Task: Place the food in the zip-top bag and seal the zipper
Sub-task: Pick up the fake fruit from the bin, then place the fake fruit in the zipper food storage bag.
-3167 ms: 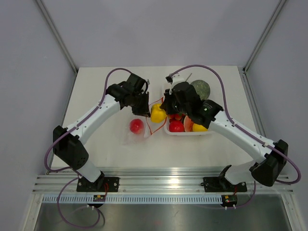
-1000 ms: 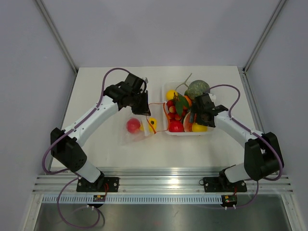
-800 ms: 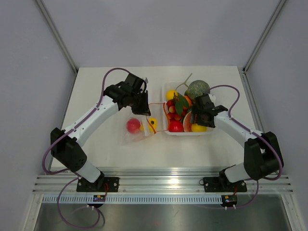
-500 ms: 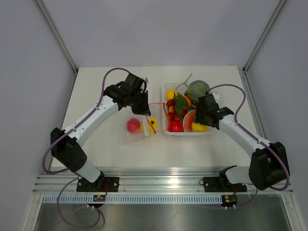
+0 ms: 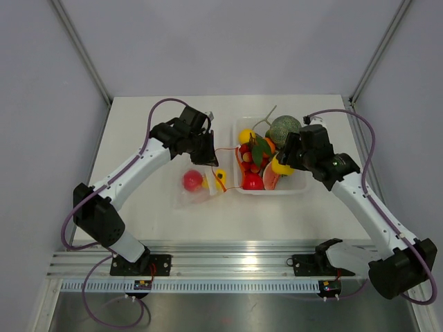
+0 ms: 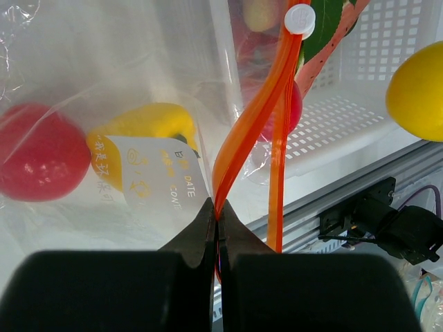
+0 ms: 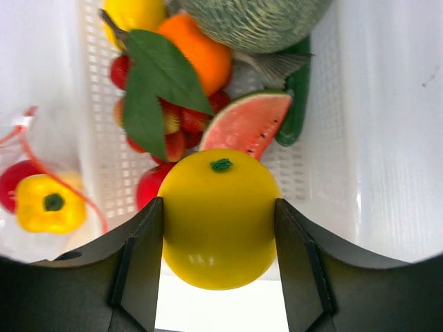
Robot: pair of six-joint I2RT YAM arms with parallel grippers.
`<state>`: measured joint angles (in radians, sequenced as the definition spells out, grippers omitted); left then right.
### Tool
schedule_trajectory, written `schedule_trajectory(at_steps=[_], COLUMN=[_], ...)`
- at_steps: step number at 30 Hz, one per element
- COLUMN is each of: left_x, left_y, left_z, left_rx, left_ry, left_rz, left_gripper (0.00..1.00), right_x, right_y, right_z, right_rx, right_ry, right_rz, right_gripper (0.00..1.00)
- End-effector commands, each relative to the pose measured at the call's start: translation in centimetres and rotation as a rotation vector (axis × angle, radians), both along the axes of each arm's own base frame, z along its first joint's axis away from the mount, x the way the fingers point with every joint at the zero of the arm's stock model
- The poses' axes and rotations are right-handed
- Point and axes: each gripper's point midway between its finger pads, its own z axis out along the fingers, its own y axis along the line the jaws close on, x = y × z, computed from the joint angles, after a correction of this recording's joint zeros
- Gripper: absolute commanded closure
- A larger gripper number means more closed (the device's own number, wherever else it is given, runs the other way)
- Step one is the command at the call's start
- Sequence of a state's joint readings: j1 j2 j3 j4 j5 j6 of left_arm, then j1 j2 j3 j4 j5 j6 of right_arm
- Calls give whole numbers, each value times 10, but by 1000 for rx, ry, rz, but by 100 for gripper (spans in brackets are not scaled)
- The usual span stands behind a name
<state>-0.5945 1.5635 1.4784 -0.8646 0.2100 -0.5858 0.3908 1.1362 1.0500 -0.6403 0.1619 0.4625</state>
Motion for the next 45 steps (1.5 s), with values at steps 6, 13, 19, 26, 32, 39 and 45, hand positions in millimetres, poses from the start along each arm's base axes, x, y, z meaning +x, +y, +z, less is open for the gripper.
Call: schedule_trajectory(at_steps=[6, 13, 19, 26, 32, 39, 45], left_x=[2, -2, -3, -2, 9, 13, 12], left_y=[-10, -17, -16, -11, -4, -11, -18], left_z=[16, 31, 65, 99, 113, 112, 104], left_rx=[-63, -112, -147, -188, -199, -236, -256], left_ry=[-32, -53, -113, -177, -219, -210, -185], left_rz=[-15, -46, -55, -14, 33, 6, -13], left_gripper=[100, 100, 100, 100, 100, 100, 100], right_x=[-1, 6, 18, 24, 16, 7, 5], right_y=[84, 169, 208, 176, 134, 110, 146], right_z=[81, 70, 53, 73, 104, 101, 87], right_rx=[170, 227, 241, 135, 92, 71, 142], right_ry=[-159, -130, -85, -167, -262, -261, -189], right_rz=[199, 334, 404, 317, 212, 176, 300], right_gripper=[67, 68, 36, 6, 9, 55, 85])
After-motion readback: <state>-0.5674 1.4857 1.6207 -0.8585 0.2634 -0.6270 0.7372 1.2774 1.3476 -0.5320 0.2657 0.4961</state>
